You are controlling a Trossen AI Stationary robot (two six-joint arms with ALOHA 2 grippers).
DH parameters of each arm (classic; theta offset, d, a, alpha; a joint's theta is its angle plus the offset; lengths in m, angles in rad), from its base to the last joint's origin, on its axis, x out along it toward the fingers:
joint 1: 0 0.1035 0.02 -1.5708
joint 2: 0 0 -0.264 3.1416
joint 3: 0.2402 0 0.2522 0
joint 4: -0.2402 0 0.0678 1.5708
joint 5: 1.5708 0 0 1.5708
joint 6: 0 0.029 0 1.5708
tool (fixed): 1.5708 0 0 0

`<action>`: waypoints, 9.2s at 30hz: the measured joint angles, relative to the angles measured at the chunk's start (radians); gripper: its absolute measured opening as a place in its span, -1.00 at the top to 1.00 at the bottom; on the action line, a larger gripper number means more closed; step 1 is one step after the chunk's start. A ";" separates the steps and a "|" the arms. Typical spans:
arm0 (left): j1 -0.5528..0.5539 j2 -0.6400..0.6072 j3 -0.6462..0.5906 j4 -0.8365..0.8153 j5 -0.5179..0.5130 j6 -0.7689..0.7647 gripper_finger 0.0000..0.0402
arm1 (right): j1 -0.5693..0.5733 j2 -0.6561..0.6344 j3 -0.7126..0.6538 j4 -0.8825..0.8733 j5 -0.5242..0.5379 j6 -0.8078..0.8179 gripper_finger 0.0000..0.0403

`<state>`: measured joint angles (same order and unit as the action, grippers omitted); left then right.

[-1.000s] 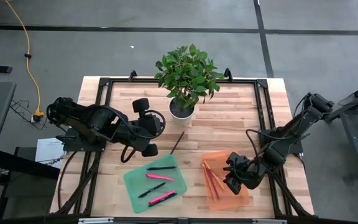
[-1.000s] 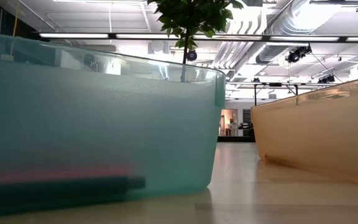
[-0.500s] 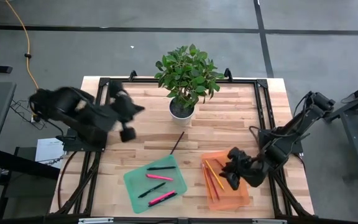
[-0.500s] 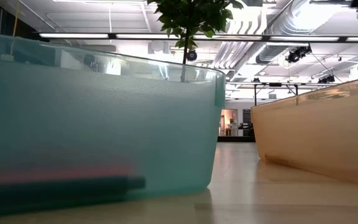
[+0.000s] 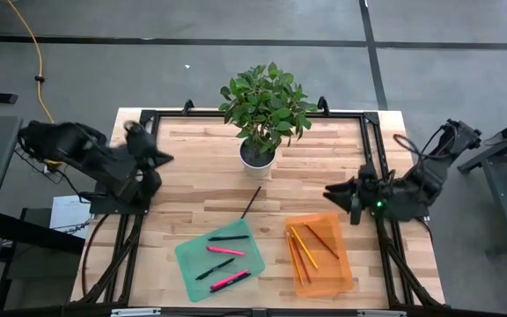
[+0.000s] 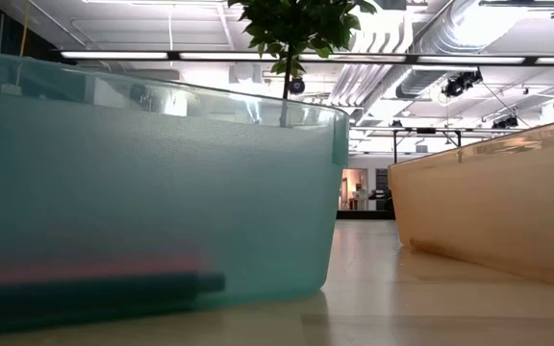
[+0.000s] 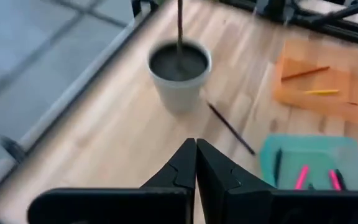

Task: Sort pens & pencils
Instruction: Put the purple pencil into the orange bin

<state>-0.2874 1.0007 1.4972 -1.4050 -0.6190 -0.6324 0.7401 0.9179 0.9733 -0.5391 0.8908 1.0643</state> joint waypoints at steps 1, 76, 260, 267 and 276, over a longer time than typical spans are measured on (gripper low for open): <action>0.000 -0.024 -0.067 0.039 0.015 -0.033 1.00 | -0.006 -0.017 0.000 -0.006 0.003 -0.018 0.28; 0.314 0.970 0.133 0.449 0.525 -0.177 1.00 | -0.175 -0.324 0.000 -0.497 -0.256 -0.282 0.28; 0.365 1.178 0.090 0.424 0.705 -0.175 0.62 | -0.175 -0.325 0.000 -0.502 -0.233 -0.349 0.28; 0.365 1.178 0.089 0.405 0.690 -0.153 0.86 | -0.175 -0.325 0.000 -0.502 -0.233 -0.340 0.28; 0.365 1.179 0.089 0.402 0.681 -0.123 0.90 | -0.175 -0.325 0.000 -0.495 -0.233 -0.340 0.28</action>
<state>0.0780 2.1796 1.5864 -1.0033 0.0618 -0.7553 0.5652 0.5926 0.9733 -1.0344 0.6582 0.7246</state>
